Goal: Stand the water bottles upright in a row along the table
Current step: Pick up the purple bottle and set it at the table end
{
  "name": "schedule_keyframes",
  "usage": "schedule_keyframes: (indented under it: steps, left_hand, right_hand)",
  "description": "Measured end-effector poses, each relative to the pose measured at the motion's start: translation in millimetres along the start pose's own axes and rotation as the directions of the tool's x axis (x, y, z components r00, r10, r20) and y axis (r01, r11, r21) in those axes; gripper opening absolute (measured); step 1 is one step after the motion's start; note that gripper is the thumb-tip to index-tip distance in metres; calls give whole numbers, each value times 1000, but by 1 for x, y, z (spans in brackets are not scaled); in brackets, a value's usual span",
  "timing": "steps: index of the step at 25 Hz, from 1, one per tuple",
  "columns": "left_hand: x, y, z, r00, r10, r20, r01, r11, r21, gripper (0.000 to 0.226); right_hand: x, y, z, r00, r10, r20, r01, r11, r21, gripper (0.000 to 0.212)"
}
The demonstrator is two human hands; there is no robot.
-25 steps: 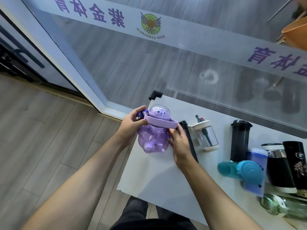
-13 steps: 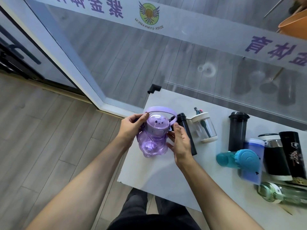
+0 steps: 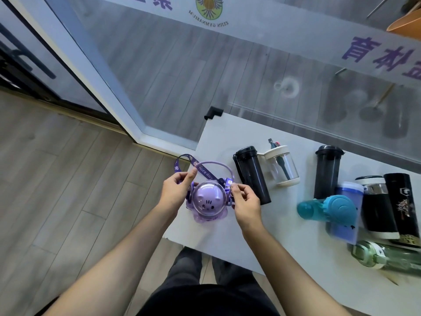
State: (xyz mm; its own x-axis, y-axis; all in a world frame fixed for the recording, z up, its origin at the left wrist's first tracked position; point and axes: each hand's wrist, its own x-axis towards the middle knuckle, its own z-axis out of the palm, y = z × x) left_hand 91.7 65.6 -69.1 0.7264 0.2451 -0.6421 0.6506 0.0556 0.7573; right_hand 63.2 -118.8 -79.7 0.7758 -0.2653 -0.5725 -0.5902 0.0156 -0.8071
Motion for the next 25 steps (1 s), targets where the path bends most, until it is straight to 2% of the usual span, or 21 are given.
schedule_keyframes:
  steps: [3, 6, 7, 9, 11, 13, 15, 17, 19, 21, 25]
  left_hand:
    - [-6, -1, -11, 996, -75, -40, 81, 983, 166, 80]
    - [-13, -5, -24, 967, -238, -95, 256, 910, 326, 125]
    - [-16, -7, -25, 958, -259, -119, 285, 882, 376, 128]
    - [-22, -7, -25, 948, -266, -173, 317, 810, 493, 111]
    - [-24, -6, -25, 963, -159, -220, 259, 778, 572, 79]
    - [-18, -10, -26, 983, -34, -180, 127, 835, 535, 52]
    - [-21, -8, -20, 992, 21, -122, 34, 902, 431, 42]
    - [-29, -2, -13, 991, -53, -124, 78, 974, 210, 35]
    - [-37, 1, -15, 993, -45, -109, 54, 996, 75, 24]
    - [-37, 1, -19, 998, -14, -66, 22, 992, 121, 27]
    - [-29, 9, -1, 980, -199, -6, 199, 980, -5, 19]
  right_hand:
    - [1, 2, 0, 999, 17, 34, -13, 993, -116, 35]
    - [2, -4, 1, 992, 40, 118, -12, 974, -224, 35]
    - [1, -7, 2, 990, 36, 138, -2, 972, -234, 35]
    - [1, -10, 6, 989, 21, 143, 16, 968, -252, 33]
    - [2, -10, 6, 988, -16, 151, 61, 953, -298, 33]
    - [3, -9, 7, 984, -29, 175, 84, 945, -315, 36]
    - [4, -8, 7, 984, -4, 176, 66, 935, -348, 42]
    - [3, -7, 6, 987, -2, 159, 64, 920, -386, 45]
    - [3, -10, 4, 989, -30, 144, 85, 913, -399, 41]
    - [8, -11, 5, 992, -40, 122, 86, 911, -403, 39]
    - [15, -19, 22, 990, 77, 120, -39, 955, -294, 35]
